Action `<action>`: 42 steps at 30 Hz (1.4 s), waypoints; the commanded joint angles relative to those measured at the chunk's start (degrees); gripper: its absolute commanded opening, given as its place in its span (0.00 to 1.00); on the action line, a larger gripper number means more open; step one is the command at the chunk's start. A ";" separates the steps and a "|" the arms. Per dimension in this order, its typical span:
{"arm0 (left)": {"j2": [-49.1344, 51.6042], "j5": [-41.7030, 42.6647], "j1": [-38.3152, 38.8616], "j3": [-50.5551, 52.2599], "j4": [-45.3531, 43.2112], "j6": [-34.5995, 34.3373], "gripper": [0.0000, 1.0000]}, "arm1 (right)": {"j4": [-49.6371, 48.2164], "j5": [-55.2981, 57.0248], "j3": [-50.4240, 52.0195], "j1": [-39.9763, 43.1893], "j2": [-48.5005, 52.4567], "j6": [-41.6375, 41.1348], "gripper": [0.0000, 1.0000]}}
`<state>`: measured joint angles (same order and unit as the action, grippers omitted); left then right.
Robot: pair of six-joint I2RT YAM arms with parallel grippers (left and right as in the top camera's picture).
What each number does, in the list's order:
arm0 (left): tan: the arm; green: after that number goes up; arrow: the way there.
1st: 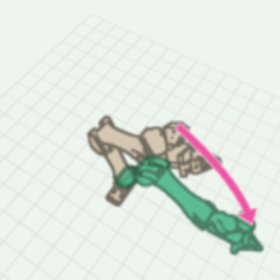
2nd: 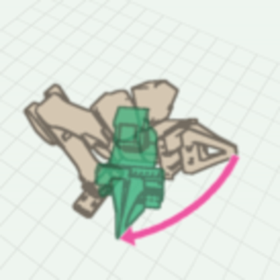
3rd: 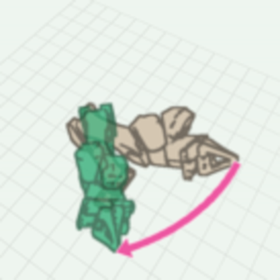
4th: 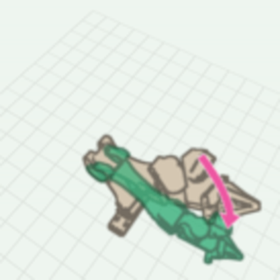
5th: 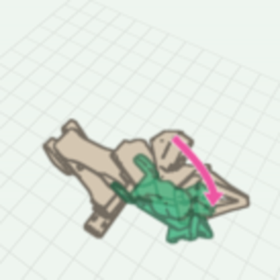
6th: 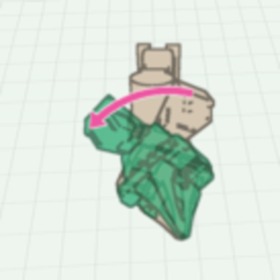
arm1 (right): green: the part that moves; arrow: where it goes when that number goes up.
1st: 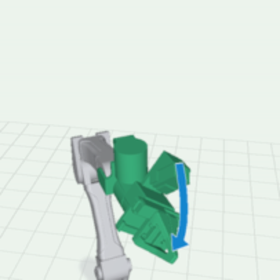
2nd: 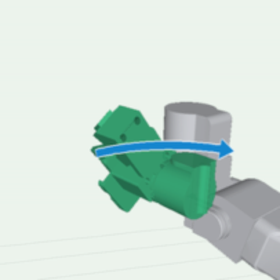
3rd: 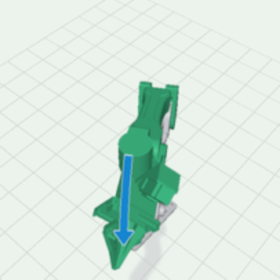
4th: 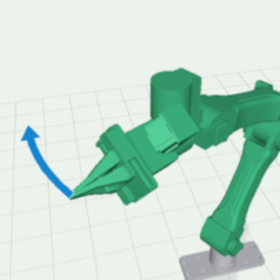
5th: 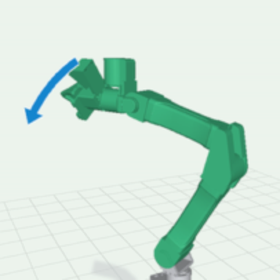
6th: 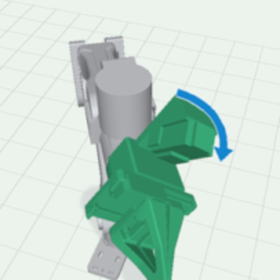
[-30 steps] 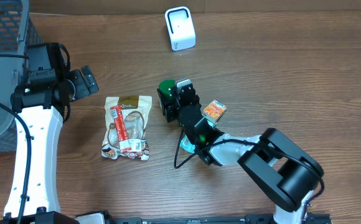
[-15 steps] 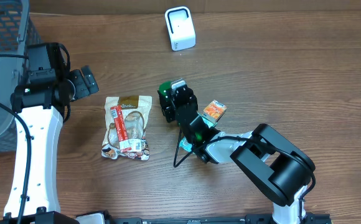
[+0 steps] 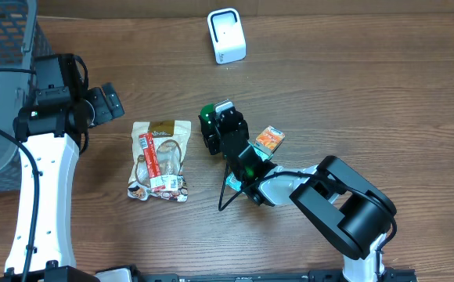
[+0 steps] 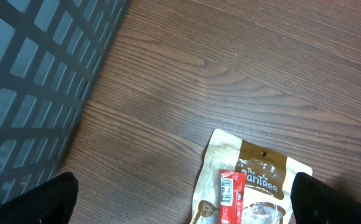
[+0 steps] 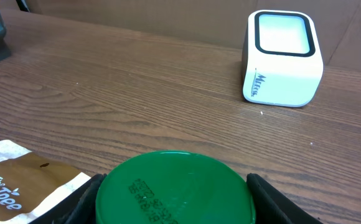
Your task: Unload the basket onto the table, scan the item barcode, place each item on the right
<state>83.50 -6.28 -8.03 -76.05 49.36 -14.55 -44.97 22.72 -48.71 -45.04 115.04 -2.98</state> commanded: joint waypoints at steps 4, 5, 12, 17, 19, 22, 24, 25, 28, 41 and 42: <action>-0.26 -0.26 -0.20 -1.03 -0.09 1.07 1.00 | -0.76 0.15 -1.90 0.02 0.09 0.02 0.83; -0.26 -0.26 -0.20 -1.03 -0.11 1.07 1.00 | -0.76 0.15 -1.90 0.02 0.09 0.02 0.86; -0.26 -0.26 -0.20 -1.03 -0.09 1.07 1.00 | -0.50 0.17 -1.90 -0.02 -0.11 0.04 1.00; -0.26 -0.26 -0.20 -1.03 -0.09 1.07 1.00 | 4.96 0.17 -1.95 0.00 -8.09 0.04 1.00; -0.26 -0.26 -0.20 -1.03 -0.09 1.07 1.00 | 10.67 0.15 -2.27 0.00 -13.68 0.02 1.00; -0.26 -0.26 -0.20 -1.03 -0.11 1.07 1.00 | 23.96 -1.36 -3.89 0.07 -20.13 -0.44 1.00; -0.26 -0.26 -0.20 -1.03 -0.11 1.07 1.00 | 33.86 -2.14 -5.44 0.46 -23.26 -4.70 1.00; -0.26 -0.26 -0.20 -1.03 -0.09 1.07 1.00 | 38.80 -2.23 -6.25 0.87 -24.46 -7.67 1.00; -0.26 -0.26 -0.20 -1.03 -0.09 1.07 1.00 | 56.89 -3.23 -8.26 3.56 -27.58 -21.22 1.00; -0.26 -0.26 -0.20 -1.03 -0.09 1.07 1.00 | 80.59 -29.73 -19.37 11.61 -28.57 -23.89 0.80; -0.26 -0.26 -0.20 -1.03 -0.09 1.07 1.00 | 87.10 -29.75 -25.64 12.00 -28.09 -22.40 0.80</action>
<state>83.50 -6.26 -8.03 -76.07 49.39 -14.55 35.42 -4.99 -62.37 -34.11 88.01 -26.13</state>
